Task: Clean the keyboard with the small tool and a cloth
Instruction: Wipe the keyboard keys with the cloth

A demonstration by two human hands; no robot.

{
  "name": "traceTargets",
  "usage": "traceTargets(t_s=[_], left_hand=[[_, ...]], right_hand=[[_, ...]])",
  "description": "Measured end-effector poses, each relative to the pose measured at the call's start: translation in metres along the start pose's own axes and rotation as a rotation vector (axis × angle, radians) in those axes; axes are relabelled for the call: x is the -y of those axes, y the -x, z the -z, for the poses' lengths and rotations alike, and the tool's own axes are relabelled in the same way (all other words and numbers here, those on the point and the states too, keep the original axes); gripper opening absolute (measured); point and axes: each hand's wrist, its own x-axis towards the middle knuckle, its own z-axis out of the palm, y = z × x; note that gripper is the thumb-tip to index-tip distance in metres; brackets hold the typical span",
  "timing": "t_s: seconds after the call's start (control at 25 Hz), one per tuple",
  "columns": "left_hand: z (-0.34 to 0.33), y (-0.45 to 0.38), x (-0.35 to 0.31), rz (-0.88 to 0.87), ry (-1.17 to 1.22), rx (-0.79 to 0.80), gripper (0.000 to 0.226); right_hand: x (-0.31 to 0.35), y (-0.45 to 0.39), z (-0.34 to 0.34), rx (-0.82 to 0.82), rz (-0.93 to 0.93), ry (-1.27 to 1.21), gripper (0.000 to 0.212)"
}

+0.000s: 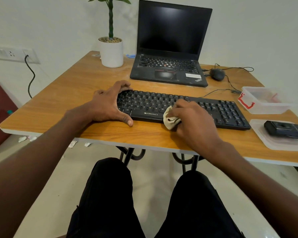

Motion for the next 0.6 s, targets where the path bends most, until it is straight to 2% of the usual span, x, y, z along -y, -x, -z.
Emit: traceTargets(t_s=[0.2,0.36,0.52,0.6], left_hand=[[0.001,0.0,0.001,-0.001,0.006,0.005,0.147],[0.0,-0.001,0.003,-0.003,-0.005,-0.005,0.146],[0.009,-0.003,-0.001,0.007,-0.08,0.082,0.148],[0.013,-0.005,-0.014,0.015,-0.146,0.109,0.149]], right_hand=[[-0.013,-0.001,0.001,-0.127,-0.158,0.017,0.035],[-0.022,0.021,-0.005,-0.053,0.022,-0.012,0.034],[-0.042,0.019,0.001,-0.263,-0.254,-0.087,0.041],[-0.032,0.012,-0.005,-0.266,-0.258,-0.057,0.042]])
